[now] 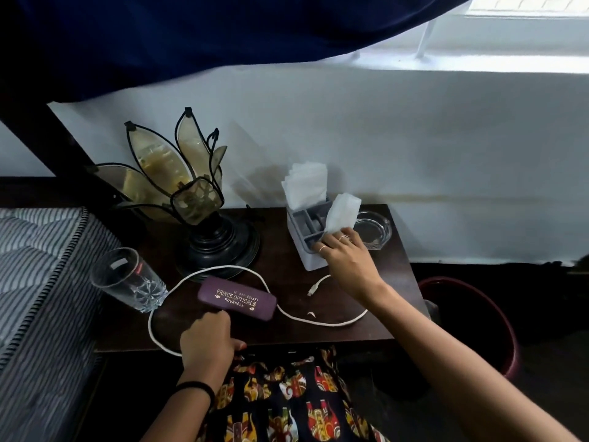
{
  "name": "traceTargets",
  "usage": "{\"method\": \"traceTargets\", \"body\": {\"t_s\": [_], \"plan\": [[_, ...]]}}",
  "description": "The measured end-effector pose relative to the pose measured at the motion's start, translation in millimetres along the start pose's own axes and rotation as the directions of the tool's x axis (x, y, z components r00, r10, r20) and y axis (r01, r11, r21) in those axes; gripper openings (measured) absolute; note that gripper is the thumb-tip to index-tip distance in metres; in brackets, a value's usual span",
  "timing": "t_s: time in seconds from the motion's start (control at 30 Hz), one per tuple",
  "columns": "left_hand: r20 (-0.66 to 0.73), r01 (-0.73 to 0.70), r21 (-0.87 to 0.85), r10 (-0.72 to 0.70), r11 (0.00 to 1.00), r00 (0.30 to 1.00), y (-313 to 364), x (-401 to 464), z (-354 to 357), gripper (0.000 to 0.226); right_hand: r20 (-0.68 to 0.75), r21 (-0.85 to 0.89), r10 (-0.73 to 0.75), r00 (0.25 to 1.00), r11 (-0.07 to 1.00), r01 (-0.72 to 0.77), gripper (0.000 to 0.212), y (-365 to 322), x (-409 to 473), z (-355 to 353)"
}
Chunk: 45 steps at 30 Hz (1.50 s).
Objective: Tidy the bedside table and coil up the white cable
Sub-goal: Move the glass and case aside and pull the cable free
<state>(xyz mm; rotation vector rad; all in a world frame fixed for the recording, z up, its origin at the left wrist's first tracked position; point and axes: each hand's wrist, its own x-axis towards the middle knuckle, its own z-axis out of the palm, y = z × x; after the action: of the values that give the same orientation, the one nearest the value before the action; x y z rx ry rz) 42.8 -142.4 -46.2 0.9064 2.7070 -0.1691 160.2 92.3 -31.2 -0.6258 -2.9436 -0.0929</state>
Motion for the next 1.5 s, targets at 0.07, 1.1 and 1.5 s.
{"method": "traceTargets", "body": {"t_s": [0.07,1.1,1.5], "plan": [[0.006,-0.001,-0.002,0.001,1.0,1.0,0,0,-1,0.037,-0.014,0.024,0.006,1.0,1.0,-0.005,0.049,-9,7,2],[0.06,-0.039,0.036,0.037,0.999,0.998,2,13,-3,0.042,-0.183,0.193,0.358,0.916,0.926,-0.324,0.033,48,-34,32],[0.11,-0.014,0.061,0.008,0.998,0.994,2,17,-3,0.043,0.026,0.14,0.436,0.9,0.89,-0.435,0.025,90,-16,50]]}}
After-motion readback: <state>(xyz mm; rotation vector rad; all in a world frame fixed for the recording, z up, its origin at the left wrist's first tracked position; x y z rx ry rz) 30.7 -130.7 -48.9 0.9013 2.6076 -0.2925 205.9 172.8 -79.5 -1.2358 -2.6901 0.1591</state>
